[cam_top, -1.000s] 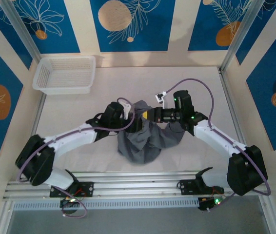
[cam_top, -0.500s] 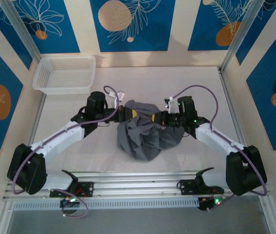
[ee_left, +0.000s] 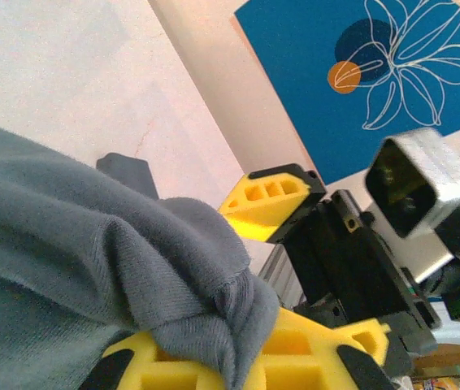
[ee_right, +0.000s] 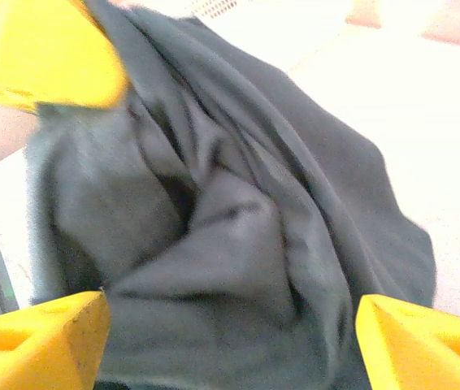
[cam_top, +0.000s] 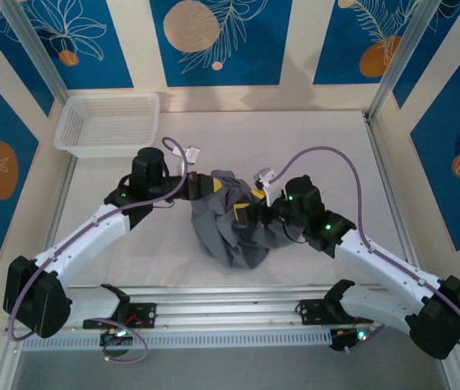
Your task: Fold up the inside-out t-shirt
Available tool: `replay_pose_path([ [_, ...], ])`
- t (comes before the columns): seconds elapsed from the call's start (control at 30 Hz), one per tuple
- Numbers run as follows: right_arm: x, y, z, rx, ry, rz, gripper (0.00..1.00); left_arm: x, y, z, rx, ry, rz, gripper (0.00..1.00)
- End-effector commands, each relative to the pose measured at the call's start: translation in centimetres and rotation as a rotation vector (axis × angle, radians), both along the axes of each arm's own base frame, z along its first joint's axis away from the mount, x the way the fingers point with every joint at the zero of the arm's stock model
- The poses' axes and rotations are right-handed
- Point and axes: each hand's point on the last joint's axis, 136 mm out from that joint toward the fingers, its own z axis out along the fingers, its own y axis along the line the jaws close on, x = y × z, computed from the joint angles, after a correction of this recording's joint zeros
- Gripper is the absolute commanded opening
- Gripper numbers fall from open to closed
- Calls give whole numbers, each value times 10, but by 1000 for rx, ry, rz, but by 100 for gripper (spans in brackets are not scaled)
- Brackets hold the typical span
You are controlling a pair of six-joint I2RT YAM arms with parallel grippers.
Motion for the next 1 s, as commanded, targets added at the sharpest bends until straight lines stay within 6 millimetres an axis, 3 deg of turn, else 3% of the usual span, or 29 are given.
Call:
replay_pose_path([
  [0.0,20,18,15,-49,-84,27,78,-3,-4,24,-36,-74,-29,0],
  [0.13,47,27,-10,-129,-57,-29,78,-8,-5,29,-44,-88,-44,0],
  [0.17,52,28,-13,-132,-49,-34,73,-9,-5,29,-39,-90,-44,0],
  [0.23,49,35,-8,-112,-9,5,52,-6,3,25,10,-99,-6,0],
  [0.3,33,42,3,-58,49,98,16,3,24,8,142,-91,96,1],
  [0.37,13,43,18,10,100,187,1,18,56,-21,323,-84,226,5],
  [0.47,-10,32,46,161,193,280,0,39,104,-66,487,-31,389,11],
  [0.57,-10,13,66,304,260,259,0,47,124,-89,499,2,445,15],
  [0.67,-1,1,70,380,296,211,0,48,123,-87,447,4,439,24],
  [0.73,4,0,68,384,313,194,0,43,113,-73,385,-28,389,30],
  [0.87,9,4,59,375,352,200,0,21,76,-30,186,-107,230,40],
  [0.97,14,7,55,380,376,194,0,5,47,-21,141,-89,160,46],
])
